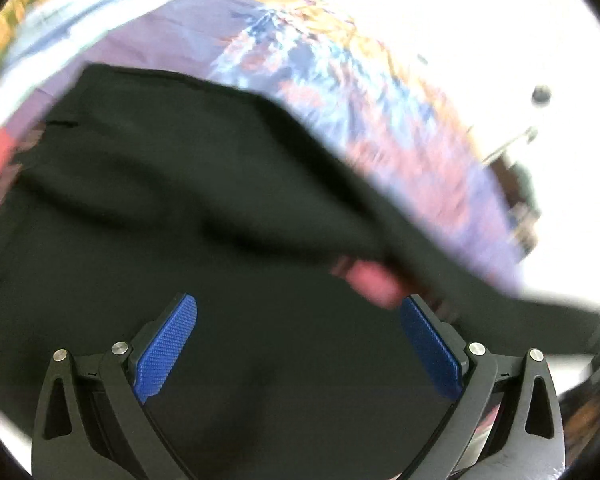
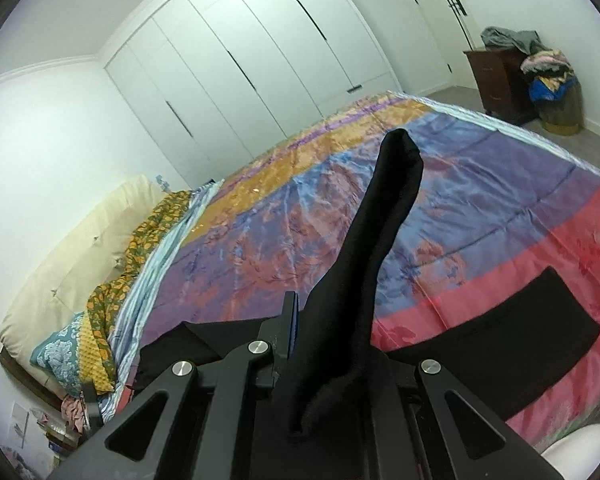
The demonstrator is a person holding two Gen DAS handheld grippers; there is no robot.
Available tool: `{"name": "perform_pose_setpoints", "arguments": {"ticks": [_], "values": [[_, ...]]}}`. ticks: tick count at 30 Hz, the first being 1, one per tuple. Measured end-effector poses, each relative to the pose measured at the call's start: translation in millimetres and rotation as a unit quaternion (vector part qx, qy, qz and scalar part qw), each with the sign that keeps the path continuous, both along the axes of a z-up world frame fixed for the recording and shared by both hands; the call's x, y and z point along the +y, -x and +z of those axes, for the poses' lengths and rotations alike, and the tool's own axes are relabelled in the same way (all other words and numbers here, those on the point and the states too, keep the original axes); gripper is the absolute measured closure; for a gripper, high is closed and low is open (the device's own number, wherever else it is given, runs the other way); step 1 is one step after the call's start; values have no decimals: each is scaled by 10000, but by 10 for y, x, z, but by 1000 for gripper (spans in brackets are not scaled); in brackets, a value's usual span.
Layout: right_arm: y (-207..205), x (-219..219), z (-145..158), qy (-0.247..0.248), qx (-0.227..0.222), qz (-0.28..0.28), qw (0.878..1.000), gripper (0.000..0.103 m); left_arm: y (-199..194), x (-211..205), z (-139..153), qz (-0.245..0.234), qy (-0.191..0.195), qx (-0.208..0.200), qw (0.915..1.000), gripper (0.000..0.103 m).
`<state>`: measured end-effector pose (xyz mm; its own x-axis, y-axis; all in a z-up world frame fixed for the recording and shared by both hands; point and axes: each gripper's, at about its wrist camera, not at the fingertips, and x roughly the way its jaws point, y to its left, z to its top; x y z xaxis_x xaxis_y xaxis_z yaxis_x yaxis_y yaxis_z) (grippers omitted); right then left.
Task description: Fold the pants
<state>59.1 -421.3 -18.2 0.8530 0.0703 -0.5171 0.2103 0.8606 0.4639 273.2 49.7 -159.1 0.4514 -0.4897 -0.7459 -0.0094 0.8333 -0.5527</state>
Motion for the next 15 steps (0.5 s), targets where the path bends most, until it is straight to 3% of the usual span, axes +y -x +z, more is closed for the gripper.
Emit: {"name": "perform_pose_setpoints", "arguments": {"ticks": [2, 5, 10, 11, 12, 13, 14, 15], "values": [[28, 13, 48, 14, -69, 34, 10000, 95, -434, -2, -18, 86, 512, 119, 9986, 1], [81, 9, 108, -22, -148, 93, 9998, 95, -991, -138, -177, 157, 434, 450, 9979, 2], [241, 5, 293, -117, -458, 303, 9984, 97, -1521, -386, -544, 245, 243, 1098, 9934, 6], [290, 3, 351, -167, -560, 402, 9975, 97, -1576, -429, -587, 289, 291, 1113, 9929, 23], [320, -5, 388, -181, -605, 454, 9970, 97, -1597, -443, -621, 290, 421, 1138, 9922, 73], [348, -25, 423, -208, -633, 499, 9965, 97, -1597, -466, -653, 278, 572, 1256, 9900, 102], [349, -48, 434, -232, -614, 509, 9965, 97, -1581, -472, -632, 326, 651, 1322, 9885, 99], [323, -99, 432, -213, -533, 494, 9971, 97, -1531, -455, -456, 398, 600, 1022, 9922, 99]]}}
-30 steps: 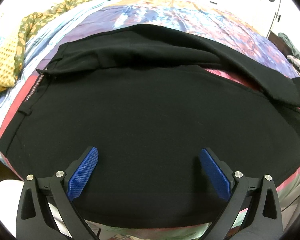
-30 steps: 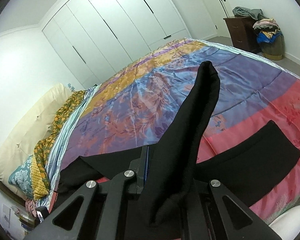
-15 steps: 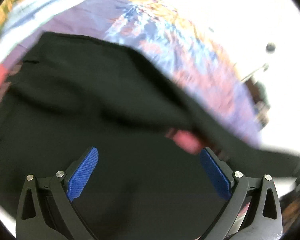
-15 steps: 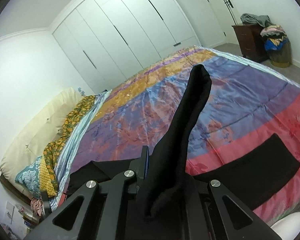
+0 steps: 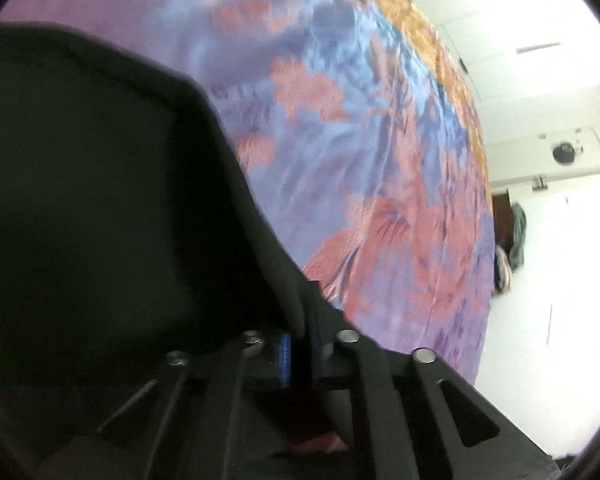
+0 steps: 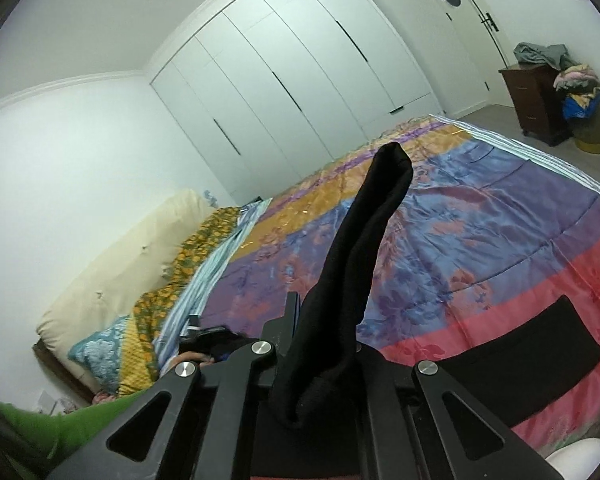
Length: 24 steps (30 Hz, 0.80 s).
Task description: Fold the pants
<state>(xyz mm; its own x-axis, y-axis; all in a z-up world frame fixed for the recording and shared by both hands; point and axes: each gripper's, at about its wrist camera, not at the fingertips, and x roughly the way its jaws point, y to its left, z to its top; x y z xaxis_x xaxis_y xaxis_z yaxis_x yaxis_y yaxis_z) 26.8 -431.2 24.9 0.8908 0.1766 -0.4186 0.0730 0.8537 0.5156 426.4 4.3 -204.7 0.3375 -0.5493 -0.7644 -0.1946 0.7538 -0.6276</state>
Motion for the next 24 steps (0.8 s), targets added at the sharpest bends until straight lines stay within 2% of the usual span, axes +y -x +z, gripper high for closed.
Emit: {"name": "perform_pose_setpoints", "arguments": {"ticks": [2, 3, 5, 6, 8, 10, 11, 13, 15, 16, 17, 19, 20, 24], "values": [[-152, -164, -18, 278, 187, -92, 9994, 97, 112, 44, 432, -24, -114, -590, 9982, 99], [-232, -233, -15, 344, 237, -104, 9991, 97, 237, 91, 783, -8, -293, -1025, 9943, 99], [-468, -427, 21, 434, 234, -113, 9987, 97, 592, 209, 1358, 122, -577, -1773, 9824, 97], [-553, -490, 45, 482, 215, -94, 9986, 97, 921, 300, 1654, 238, -730, -2177, 9730, 97], [-691, -604, 65, 556, 221, -67, 9982, 97, 1463, 392, 1837, 375, -843, -2448, 9652, 96], [-764, -745, -41, 545, 440, -6, 9975, 97, 1927, 369, 1673, 468, -885, -2309, 9678, 95], [-751, -844, -190, 557, 730, -88, 9957, 97, 2105, 307, 1503, 474, -940, -2158, 9707, 95], [-691, -1015, -482, 559, 1219, -202, 9908, 97, 2413, 103, 904, 261, -1201, -1561, 9801, 95], [-610, -1254, -1001, 728, 2168, -465, 9724, 97, 2540, -185, 241, -198, -1374, -854, 9866, 96], [-571, -1389, -1348, 781, 2786, -508, 9559, 97, 2572, -254, 37, -295, -1420, -640, 9873, 96], [-535, -1479, -1618, 859, 3268, -549, 9396, 97, 2587, -278, -62, -320, -1384, -527, 9885, 96], [-446, -1582, -1976, 873, 3842, -592, 9172, 97, 2603, -288, -16, -293, -1291, -530, 9898, 96], [-401, -1596, -2024, 798, 3823, -598, 9186, 97, 2587, -283, 27, -319, -1305, -578, 9892, 96], [-364, -1633, -1899, 769, 3516, -699, 9304, 97, 2614, -368, 116, -461, -1469, -821, 9847, 96]]}}
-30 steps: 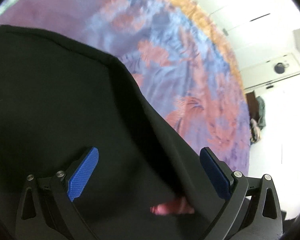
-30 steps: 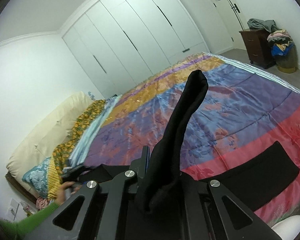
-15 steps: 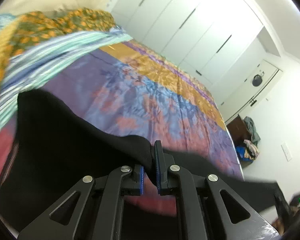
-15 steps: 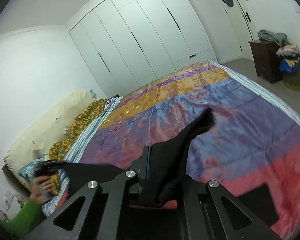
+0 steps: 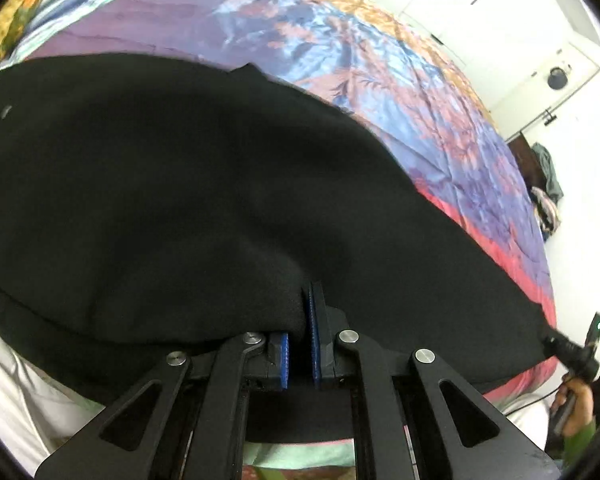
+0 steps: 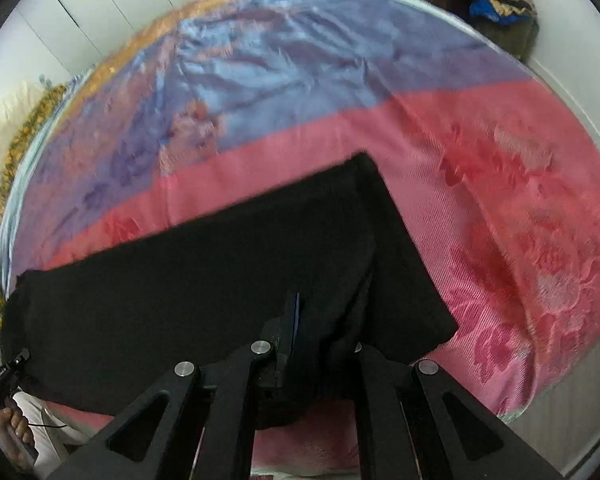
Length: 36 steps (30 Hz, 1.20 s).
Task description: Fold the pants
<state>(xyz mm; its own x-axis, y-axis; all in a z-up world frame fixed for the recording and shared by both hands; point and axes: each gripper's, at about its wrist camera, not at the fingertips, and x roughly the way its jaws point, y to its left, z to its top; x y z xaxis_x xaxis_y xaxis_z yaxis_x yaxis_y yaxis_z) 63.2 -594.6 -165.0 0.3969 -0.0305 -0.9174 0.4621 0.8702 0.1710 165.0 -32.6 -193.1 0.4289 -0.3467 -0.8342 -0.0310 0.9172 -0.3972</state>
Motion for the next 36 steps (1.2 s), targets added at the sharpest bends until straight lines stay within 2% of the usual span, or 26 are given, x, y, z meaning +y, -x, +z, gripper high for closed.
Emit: {"name": "perform_pose_setpoints", "arguments": {"ticks": [4, 8, 12, 13, 16, 18, 19, 21, 22, 24, 25, 26, 27, 29, 31, 32, 33, 36], "values": [[-23, -50, 15, 168, -6, -53, 9998, 97, 187, -48, -5, -126, -111, -90, 9998, 97], [-75, -53, 40, 478, -15, -22, 9989, 97, 210, -149, -92, -317, -277, -46, 9991, 97], [-130, -61, -19, 636, 239, 90, 9977, 97, 196, -135, -83, -352, -354, -90, 9987, 97], [-154, -24, 23, 766, 167, 164, 9968, 97, 206, -131, -68, -350, -361, -126, 9987, 97], [-172, 182, 363, 1274, -455, 602, 9890, 97, 297, -59, -37, -331, -318, -263, 9986, 97], [-199, 174, 493, 1245, -700, 634, 9877, 97, 290, -51, -75, -345, -304, -209, 9987, 97], [-227, 142, 463, 1193, -622, 574, 9892, 97, 286, -54, -94, -342, -284, -184, 9988, 97], [-247, -25, 220, 1028, -105, 375, 9939, 97, 289, -72, -106, -361, -276, -185, 9988, 97], [-237, -59, 151, 1016, 16, 334, 9943, 95, 294, -84, -98, -376, -293, -210, 9986, 97], [-194, -105, 15, 1035, 259, 215, 9941, 81, 320, -67, -87, -387, -290, -232, 9986, 97], [-175, -116, -9, 1065, 338, 126, 9937, 62, 327, -59, -86, -386, -273, -225, 9986, 96], [-147, -125, -4, 1057, 345, 32, 9938, 36, 332, -50, -85, -386, -259, -215, 9987, 96], [-108, -121, 49, 1064, 206, -31, 9941, 28, 331, -53, -83, -387, -268, -192, 9987, 92], [-18, -96, 191, 1282, -61, -123, 9917, 21, 349, -40, -52, -354, -307, -140, 9988, 87], [60, -78, 327, 1577, -157, -270, 9870, 13, 410, -15, 15, -291, -303, -80, 9991, 70], [142, -55, 437, 1831, -261, -404, 9819, 11, 457, 7, 63, -258, -318, -71, 9991, 56], [188, -34, 512, 1962, -335, -475, 9788, 11, 524, 37, 127, -204, -382, -83, 9990, 47], [411, 126, 829, 2417, -709, -738, 9649, 11, 776, 149, 379, -71, -545, -389, 9977, 46]]}}
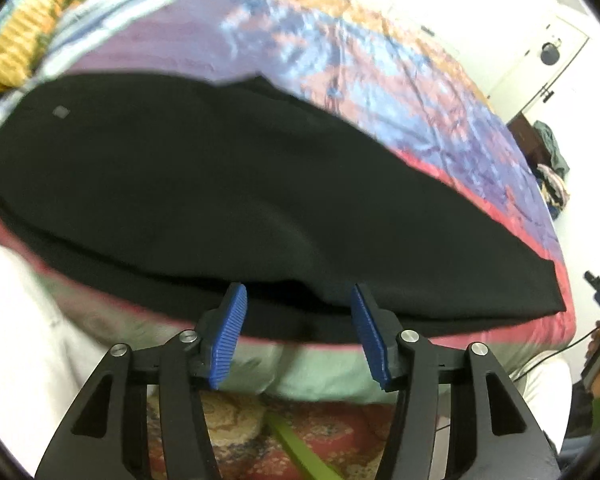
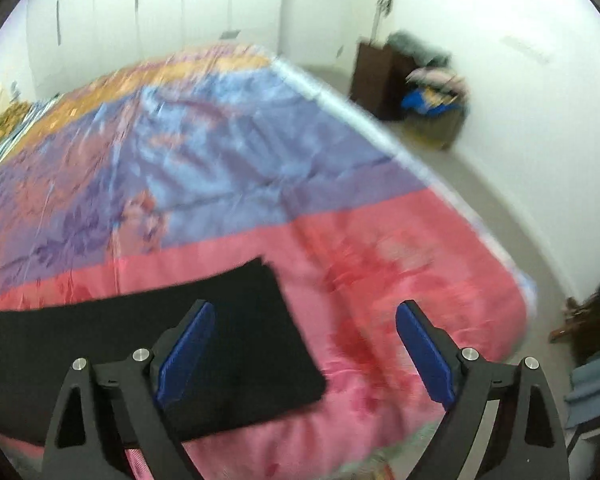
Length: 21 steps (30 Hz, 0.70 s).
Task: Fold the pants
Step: 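Lay the folded trousers flat and open both grippers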
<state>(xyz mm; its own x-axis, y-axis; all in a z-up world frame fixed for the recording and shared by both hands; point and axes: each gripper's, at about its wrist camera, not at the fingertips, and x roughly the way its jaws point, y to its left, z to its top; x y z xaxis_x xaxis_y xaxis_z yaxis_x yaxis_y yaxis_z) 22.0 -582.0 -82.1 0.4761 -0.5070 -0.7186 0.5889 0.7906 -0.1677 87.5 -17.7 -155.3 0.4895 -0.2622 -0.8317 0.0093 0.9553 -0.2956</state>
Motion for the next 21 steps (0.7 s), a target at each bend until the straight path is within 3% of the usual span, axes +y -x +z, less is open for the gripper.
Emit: {"name": "perform_pose_setpoints", "arguments": {"ticks": [1, 3, 4, 7, 10, 13, 17, 21], "values": [[47, 75, 86, 98, -136, 4, 9999, 10, 65, 33, 96, 56, -68, -212, 9997, 45], [127, 317, 266, 234, -450, 153, 9986, 6, 134, 66, 311, 128, -284, -744, 9967, 27], [152, 452, 325, 255, -576, 277, 9976, 4, 109, 61, 377, 114, -385, -956, 9946, 23], [95, 914, 392, 79, -866, 800, 9930, 1, -171, 7, 400, -85, -617, -1194, 9909, 19], [-82, 1406, 210, -444, -869, 1431, 9849, 1, -529, -44, 216, -131, -761, -1009, 9919, 19], [-204, 1695, -73, -888, -751, 1722, 9782, 1, -725, 18, -90, -58, -984, -660, 9929, 22], [-275, 1854, -494, -1501, -478, 1724, 9724, 1, -549, 228, -410, -21, -1055, 64, 9944, 36], [-234, 1743, -852, -1867, -135, 1430, 9719, 1, -347, 259, -358, -85, -1106, 63, 9938, 36]]}}
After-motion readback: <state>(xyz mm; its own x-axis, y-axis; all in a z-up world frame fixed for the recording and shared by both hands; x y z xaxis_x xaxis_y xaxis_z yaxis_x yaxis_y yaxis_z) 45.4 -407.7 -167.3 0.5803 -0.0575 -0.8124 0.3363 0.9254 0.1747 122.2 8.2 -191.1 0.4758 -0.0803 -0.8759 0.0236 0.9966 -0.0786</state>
